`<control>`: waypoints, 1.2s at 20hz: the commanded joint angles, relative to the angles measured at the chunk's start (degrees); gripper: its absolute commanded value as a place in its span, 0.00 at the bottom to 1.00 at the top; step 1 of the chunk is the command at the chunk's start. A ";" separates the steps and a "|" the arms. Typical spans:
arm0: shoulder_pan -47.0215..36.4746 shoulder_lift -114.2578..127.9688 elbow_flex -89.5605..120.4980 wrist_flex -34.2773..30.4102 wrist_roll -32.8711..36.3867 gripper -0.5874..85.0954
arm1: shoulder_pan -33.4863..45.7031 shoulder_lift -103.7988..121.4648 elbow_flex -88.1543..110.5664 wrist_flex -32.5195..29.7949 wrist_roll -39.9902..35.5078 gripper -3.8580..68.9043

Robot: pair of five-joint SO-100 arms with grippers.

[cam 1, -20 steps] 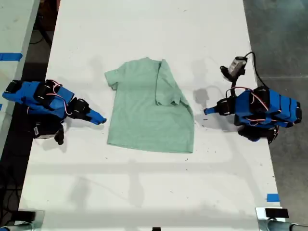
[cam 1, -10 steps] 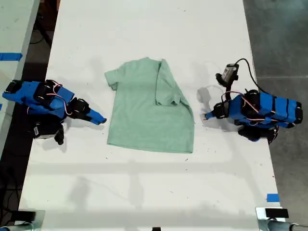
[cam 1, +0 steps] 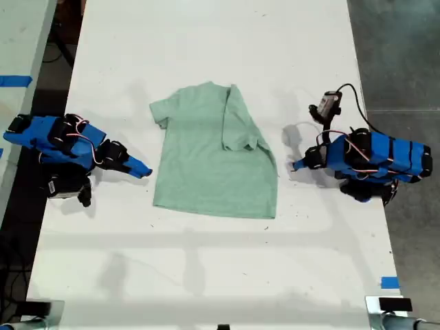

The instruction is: Fold t shirt

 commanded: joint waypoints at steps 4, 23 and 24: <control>-0.35 0.44 0.44 -0.79 0.35 0.17 | 0.09 0.53 0.70 0.09 0.62 0.06; -10.11 0.70 -3.25 0.09 -2.02 0.02 | -0.18 0.53 0.79 0.09 0.88 0.06; -10.90 0.70 -3.25 0.18 -2.11 0.01 | -0.18 0.53 0.79 0.09 0.88 0.06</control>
